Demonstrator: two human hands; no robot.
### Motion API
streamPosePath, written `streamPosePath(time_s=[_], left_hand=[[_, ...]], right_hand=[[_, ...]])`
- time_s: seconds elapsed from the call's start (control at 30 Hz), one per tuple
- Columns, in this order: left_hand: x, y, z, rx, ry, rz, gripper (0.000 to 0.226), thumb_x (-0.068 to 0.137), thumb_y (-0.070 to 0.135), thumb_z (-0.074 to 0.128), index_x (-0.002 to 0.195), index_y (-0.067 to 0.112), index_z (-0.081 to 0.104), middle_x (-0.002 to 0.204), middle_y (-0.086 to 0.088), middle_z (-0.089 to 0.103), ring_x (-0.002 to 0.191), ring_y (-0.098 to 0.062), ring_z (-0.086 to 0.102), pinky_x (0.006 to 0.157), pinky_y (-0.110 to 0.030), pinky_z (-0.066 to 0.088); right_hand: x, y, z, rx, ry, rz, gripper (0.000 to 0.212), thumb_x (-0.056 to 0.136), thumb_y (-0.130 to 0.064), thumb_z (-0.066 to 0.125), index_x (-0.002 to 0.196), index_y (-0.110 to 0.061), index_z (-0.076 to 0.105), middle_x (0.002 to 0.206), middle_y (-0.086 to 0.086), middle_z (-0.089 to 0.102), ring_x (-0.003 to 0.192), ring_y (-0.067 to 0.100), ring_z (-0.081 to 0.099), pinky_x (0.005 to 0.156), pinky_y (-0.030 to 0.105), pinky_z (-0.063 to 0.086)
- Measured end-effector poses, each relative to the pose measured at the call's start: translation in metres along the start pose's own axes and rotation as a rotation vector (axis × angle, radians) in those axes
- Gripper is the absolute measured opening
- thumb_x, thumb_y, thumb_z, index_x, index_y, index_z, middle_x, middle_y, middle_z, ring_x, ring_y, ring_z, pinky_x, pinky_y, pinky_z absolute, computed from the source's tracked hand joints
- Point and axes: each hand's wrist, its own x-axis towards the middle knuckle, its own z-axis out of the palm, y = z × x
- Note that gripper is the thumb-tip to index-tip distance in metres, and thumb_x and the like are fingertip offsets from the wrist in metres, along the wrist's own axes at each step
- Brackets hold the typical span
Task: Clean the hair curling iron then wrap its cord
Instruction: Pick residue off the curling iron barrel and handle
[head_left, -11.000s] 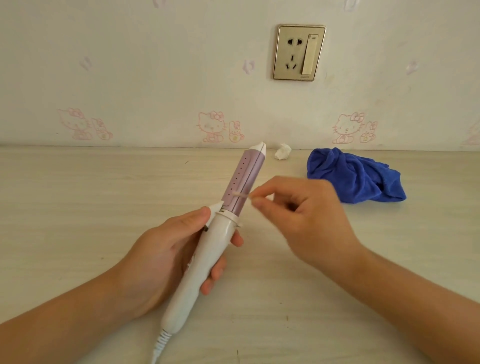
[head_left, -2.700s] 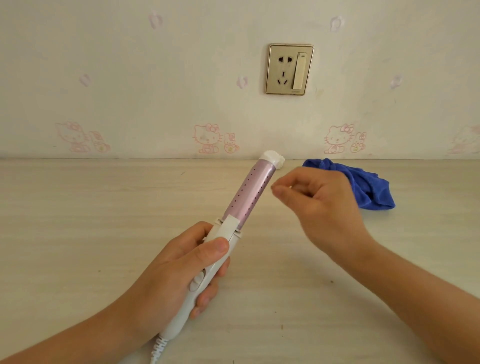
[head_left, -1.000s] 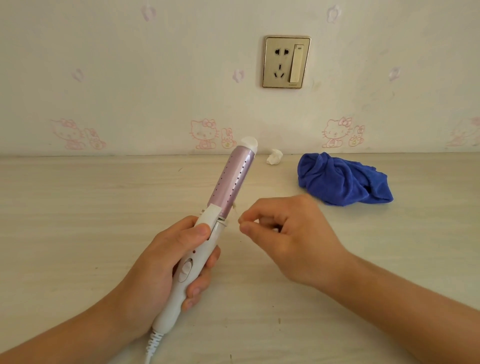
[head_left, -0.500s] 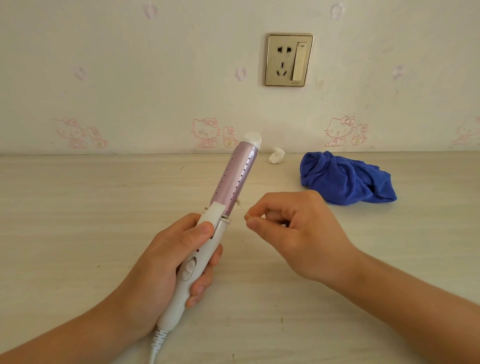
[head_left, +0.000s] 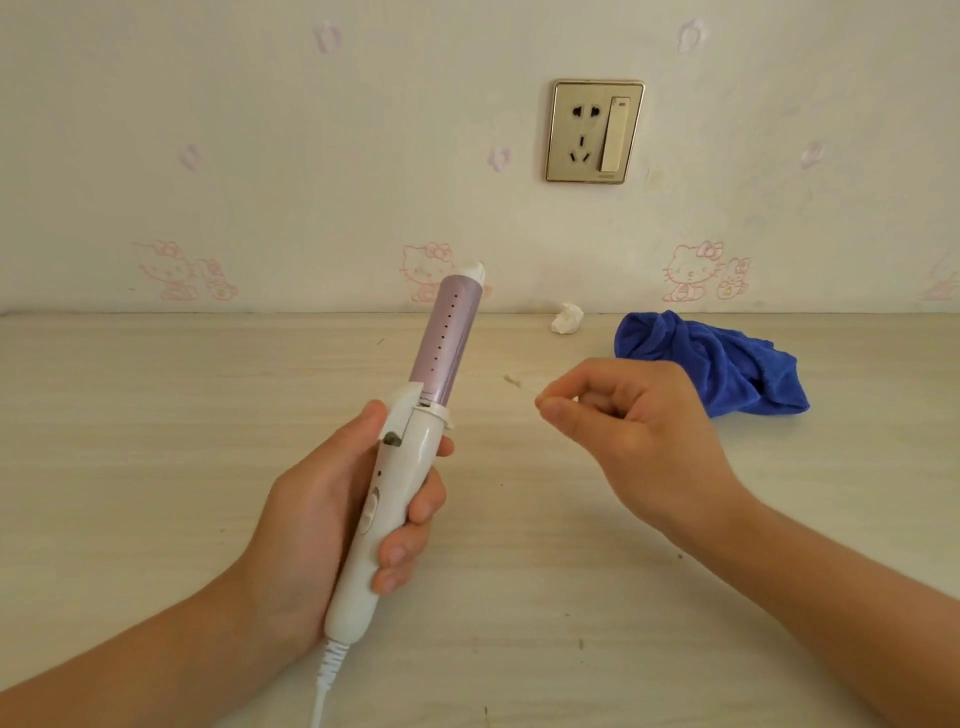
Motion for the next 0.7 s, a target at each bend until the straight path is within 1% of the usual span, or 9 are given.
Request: streamPosePath(time_s=[0.07, 0.17, 0.23, 0.3, 0.37, 0.47, 0.6, 0.7], left_hand=[[0.001, 0.005, -0.003, -0.09, -0.064, -0.058, 0.055, 0.097, 0.055, 0.045, 0.108, 0.006, 0.067, 0.068, -0.011, 0.048, 0.038, -0.013, 0.04, 0.034, -0.02, 0.038], [0.003, 0.012, -0.009, -0.25, -0.181, -0.137, 0.053, 0.101, 0.053, 0.037, 0.108, 0.005, 0.058, 0.068, -0.011, 0.046, 0.039, -0.012, 0.037, 0.032, -0.023, 0.034], [0.005, 0.015, -0.011, -0.354, -0.3, -0.181, 0.052, 0.104, 0.053, 0.03, 0.113, 0.005, 0.049, 0.071, -0.01, 0.048, 0.044, -0.014, 0.033, 0.035, -0.026, 0.034], [0.006, 0.016, -0.012, -0.427, -0.395, -0.225, 0.054, 0.104, 0.056, 0.024, 0.116, 0.006, 0.042, 0.073, -0.01, 0.047, 0.047, -0.015, 0.034, 0.039, -0.027, 0.035], [0.006, 0.016, -0.011, -0.451, -0.458, -0.255, 0.055, 0.104, 0.058, 0.019, 0.116, 0.008, 0.038, 0.072, -0.007, 0.04, 0.048, -0.015, 0.036, 0.04, -0.026, 0.036], [0.005, 0.016, -0.01, -0.463, -0.505, -0.281, 0.057, 0.102, 0.06, 0.015, 0.114, 0.009, 0.037, 0.072, -0.006, 0.033, 0.047, -0.015, 0.037, 0.04, -0.025, 0.038], [0.005, 0.017, -0.01, -0.478, -0.546, -0.293, 0.059, 0.101, 0.06, 0.016, 0.111, 0.007, 0.04, 0.071, -0.006, 0.034, 0.047, -0.015, 0.038, 0.041, -0.025, 0.037], [0.005, 0.017, -0.011, -0.477, -0.545, -0.296, 0.063, 0.101, 0.062, 0.016, 0.11, 0.005, 0.042, 0.071, -0.007, 0.033, 0.047, -0.015, 0.038, 0.041, -0.026, 0.037]], right_hand=[[-0.003, 0.001, 0.004, 0.007, -0.019, 0.013, 0.017, 0.092, -0.009, 0.074, 0.075, -0.013, 0.075, 0.042, -0.012, 0.033, 0.042, 0.006, 0.026, 0.047, 0.017, 0.029], [-0.001, 0.003, 0.001, 0.025, -0.011, 0.031, 0.017, 0.092, -0.01, 0.074, 0.075, -0.014, 0.075, 0.043, -0.008, 0.034, 0.043, 0.008, 0.028, 0.048, 0.02, 0.03], [-0.001, 0.004, 0.0, 0.032, -0.012, 0.043, 0.016, 0.091, -0.011, 0.074, 0.075, -0.013, 0.075, 0.043, -0.006, 0.035, 0.044, 0.009, 0.028, 0.048, 0.02, 0.03], [-0.002, 0.003, 0.001, 0.043, -0.021, 0.05, 0.016, 0.091, -0.011, 0.074, 0.075, -0.012, 0.075, 0.043, -0.006, 0.035, 0.044, 0.008, 0.027, 0.047, 0.018, 0.029], [-0.003, 0.003, 0.003, 0.062, -0.031, 0.052, 0.016, 0.091, -0.01, 0.074, 0.075, -0.012, 0.076, 0.043, -0.008, 0.034, 0.043, 0.007, 0.027, 0.046, 0.015, 0.028], [-0.004, 0.003, 0.003, 0.075, -0.04, 0.047, 0.016, 0.092, -0.011, 0.074, 0.076, -0.013, 0.076, 0.043, -0.007, 0.034, 0.042, 0.006, 0.026, 0.046, 0.014, 0.029], [-0.004, 0.002, 0.002, 0.079, -0.043, 0.048, 0.016, 0.092, -0.012, 0.074, 0.076, -0.012, 0.076, 0.045, 0.0, 0.036, 0.044, 0.008, 0.028, 0.046, 0.016, 0.029], [-0.004, 0.002, 0.002, 0.081, -0.051, 0.051, 0.016, 0.091, -0.013, 0.074, 0.076, -0.013, 0.076, 0.047, 0.004, 0.038, 0.045, 0.01, 0.029, 0.048, 0.019, 0.03]])
